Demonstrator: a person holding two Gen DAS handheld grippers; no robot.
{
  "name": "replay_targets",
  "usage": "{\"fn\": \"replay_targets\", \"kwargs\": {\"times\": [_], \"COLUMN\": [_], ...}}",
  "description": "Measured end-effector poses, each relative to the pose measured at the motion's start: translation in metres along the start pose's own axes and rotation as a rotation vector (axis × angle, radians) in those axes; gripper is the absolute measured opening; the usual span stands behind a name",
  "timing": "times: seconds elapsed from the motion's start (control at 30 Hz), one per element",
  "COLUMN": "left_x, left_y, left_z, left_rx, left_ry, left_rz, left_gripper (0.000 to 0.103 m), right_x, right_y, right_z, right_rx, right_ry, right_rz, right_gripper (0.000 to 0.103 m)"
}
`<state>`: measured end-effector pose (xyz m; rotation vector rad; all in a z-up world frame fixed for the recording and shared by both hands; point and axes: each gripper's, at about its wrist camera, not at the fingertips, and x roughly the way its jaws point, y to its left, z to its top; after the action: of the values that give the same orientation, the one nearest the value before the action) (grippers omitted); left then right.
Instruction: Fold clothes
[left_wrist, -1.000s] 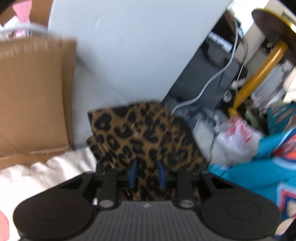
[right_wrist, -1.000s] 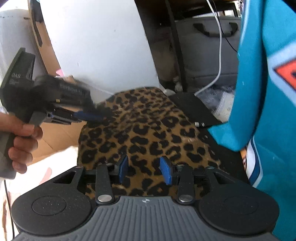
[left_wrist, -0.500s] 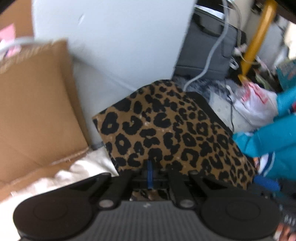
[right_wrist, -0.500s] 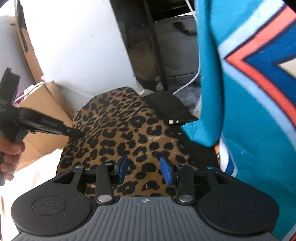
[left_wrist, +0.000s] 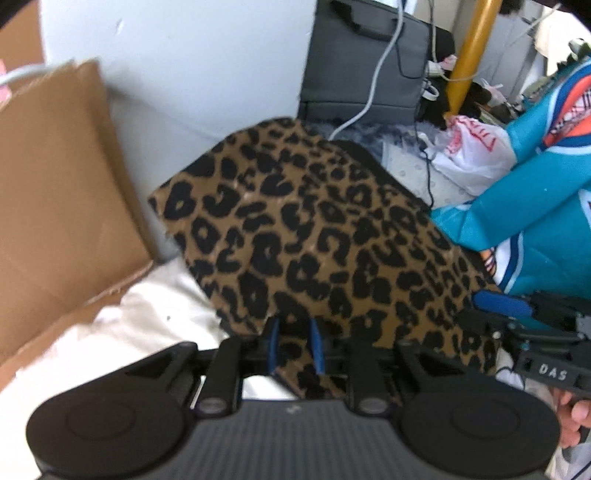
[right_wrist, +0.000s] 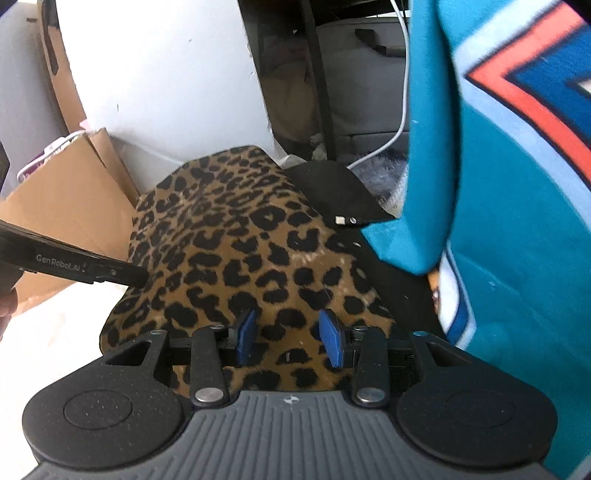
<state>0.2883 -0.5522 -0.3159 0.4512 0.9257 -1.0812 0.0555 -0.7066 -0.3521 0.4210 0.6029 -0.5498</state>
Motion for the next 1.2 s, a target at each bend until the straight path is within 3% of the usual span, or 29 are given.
{"fn": "replay_targets", "kwargs": {"times": [0.13, 0.4, 0.53, 0.73, 1.03, 1.1, 1.17, 1.2], "left_x": [-0.008, -0.041, -0.030, -0.012, -0.032, -0.042, -0.052, -0.057], "left_y": [-0.001, -0.024, -0.040, -0.042, -0.043, -0.043, -0.043, -0.043], "left_z": [-0.003, -0.005, -0.014, -0.033, -0.037, -0.037, -0.037, -0.036], "left_rx": [0.017, 0.007, 0.026, 0.010, 0.021, 0.008, -0.005, -0.016], "left_ry": [0.005, -0.088, -0.050, -0.004, 0.012, 0.006, 0.000, -0.007], "left_rz": [0.009, -0.075, -0.098, -0.068, -0.048, -0.049, -0.050, -0.044], "left_gripper": [0.020, 0.020, 0.019, 0.018, 0.019, 0.026, 0.051, 0.057], "right_x": [-0.009, -0.025, -0.022, -0.018, -0.025, -0.030, -0.035, -0.038], "right_y": [-0.012, -0.001, 0.004, -0.001, -0.013, -0.011, -0.009, -0.008], "right_z": [-0.006, -0.005, -0.006, -0.014, -0.018, -0.017, -0.016, -0.015], "right_rx": [0.011, -0.030, -0.038, -0.023, -0.003, -0.006, -0.012, -0.012], "right_ry": [0.001, -0.026, -0.012, 0.029, 0.064, 0.060, 0.053, 0.049], "right_rz": [-0.014, -0.016, -0.015, -0.028, -0.048, -0.041, -0.034, -0.031], "right_gripper": [0.045, 0.046, 0.046, 0.047, 0.049, 0.054, 0.060, 0.064]}}
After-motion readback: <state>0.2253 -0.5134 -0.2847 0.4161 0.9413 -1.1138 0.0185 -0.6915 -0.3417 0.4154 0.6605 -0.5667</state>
